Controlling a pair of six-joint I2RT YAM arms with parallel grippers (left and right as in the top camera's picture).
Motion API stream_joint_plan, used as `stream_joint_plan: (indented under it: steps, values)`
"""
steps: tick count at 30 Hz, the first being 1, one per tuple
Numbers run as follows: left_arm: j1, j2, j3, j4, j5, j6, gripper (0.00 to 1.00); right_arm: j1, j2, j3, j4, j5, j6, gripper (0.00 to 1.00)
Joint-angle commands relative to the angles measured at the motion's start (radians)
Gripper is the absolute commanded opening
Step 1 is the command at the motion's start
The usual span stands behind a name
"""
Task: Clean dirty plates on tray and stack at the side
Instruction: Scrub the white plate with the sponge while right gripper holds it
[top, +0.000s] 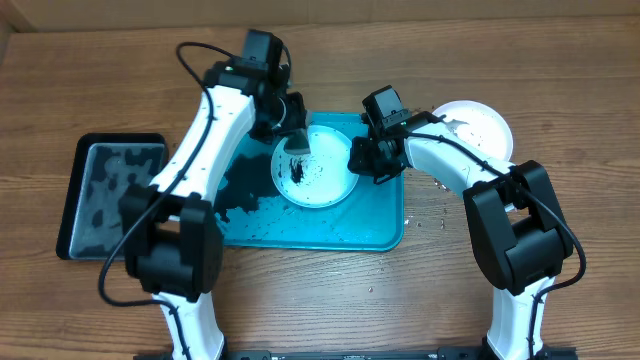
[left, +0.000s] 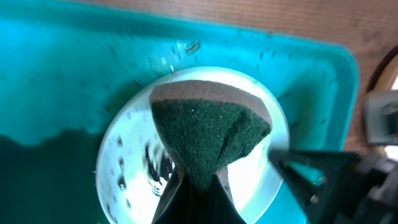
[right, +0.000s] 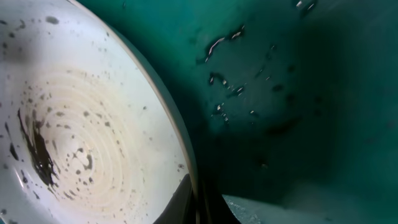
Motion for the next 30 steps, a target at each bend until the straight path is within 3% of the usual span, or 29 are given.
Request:
stream_joint_plan:
  steps: [1, 5, 10, 15, 25, 30]
  values:
    - [-0.046, 0.053, -0.004, -0.016, 0.031, -0.016, 0.04, 0.001, 0.005, 0.019, 0.006, 0.132, -0.005, 0.04]
    - [-0.095, 0.104, -0.004, -0.012, 0.025, -0.026, 0.04, 0.002, 0.005, 0.019, 0.002, 0.138, -0.006, 0.04]
    - [-0.139, 0.191, -0.004, 0.021, 0.023, -0.121, 0.05, 0.016, 0.005, 0.019, -0.019, 0.138, -0.006, 0.04]
    - [-0.15, 0.255, -0.004, 0.04, 0.001, -0.12, 0.04, 0.037, 0.005, 0.019, -0.038, 0.143, -0.006, 0.04]
    - [-0.131, 0.243, -0.002, -0.035, -0.598, -0.121, 0.04, 0.043, 0.005, 0.019, -0.058, 0.197, -0.006, 0.04]
    - [-0.112, 0.222, 0.004, -0.042, -0.719, -0.121, 0.04, 0.043, 0.005, 0.019, -0.058, 0.197, -0.006, 0.04]
